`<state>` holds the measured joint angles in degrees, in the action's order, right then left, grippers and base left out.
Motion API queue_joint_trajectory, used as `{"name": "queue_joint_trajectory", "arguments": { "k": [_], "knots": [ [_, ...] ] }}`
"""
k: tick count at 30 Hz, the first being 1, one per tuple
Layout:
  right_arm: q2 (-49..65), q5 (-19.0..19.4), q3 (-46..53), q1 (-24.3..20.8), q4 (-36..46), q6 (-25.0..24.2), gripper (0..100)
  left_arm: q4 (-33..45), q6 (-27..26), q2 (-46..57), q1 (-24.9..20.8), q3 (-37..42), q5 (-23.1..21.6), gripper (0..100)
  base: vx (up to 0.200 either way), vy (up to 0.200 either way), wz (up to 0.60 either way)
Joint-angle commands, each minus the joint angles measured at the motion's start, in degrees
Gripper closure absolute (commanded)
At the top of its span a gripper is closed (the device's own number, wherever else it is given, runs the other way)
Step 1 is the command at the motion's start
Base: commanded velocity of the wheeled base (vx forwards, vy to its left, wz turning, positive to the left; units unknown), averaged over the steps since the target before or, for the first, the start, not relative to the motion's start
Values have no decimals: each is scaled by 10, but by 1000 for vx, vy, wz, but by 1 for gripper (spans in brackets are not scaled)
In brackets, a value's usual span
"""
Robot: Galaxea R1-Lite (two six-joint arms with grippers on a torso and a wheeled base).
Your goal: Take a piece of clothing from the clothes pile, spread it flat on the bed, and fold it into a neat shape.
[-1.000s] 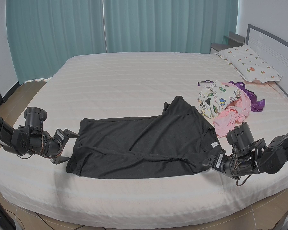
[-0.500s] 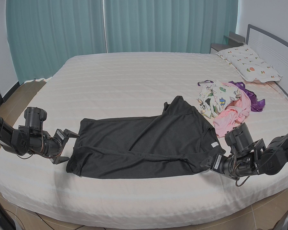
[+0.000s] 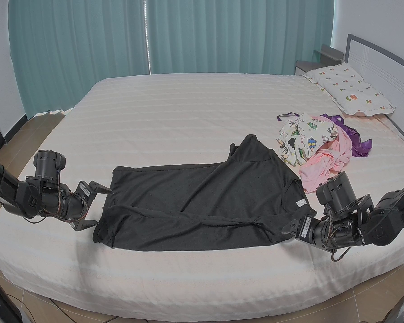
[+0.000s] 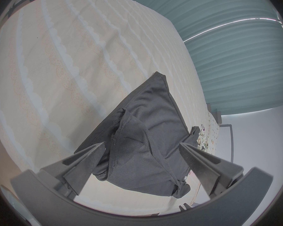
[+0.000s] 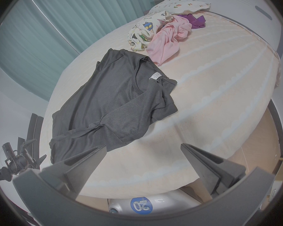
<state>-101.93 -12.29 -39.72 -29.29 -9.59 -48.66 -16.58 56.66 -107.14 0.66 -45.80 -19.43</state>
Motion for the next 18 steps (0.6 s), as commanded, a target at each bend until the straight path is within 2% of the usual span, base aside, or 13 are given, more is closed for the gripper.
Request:
{"name": "queue_joint_trajectory", "arguments": {
  "k": [1, 8, 14, 18],
  "knots": [
    [2, 0, 1, 0, 8, 5, 0, 0, 0, 0, 0, 0, 0, 0, 0, 0, 0],
    [13, 7, -2, 6, 3, 7, 0, 0, -1, 2, 0, 0, 1, 0, 0, 0, 0],
    [11, 4, -3, 6, -1, 54, 0, 0, -2, 10, 0, 3, 0, 0, 0, 0, 0],
    [16, 14, -16, 7, -6, 61, 0, 0, -2, 9, -2, 4, 0, 0, 0, 0, 0]
  ]
}}
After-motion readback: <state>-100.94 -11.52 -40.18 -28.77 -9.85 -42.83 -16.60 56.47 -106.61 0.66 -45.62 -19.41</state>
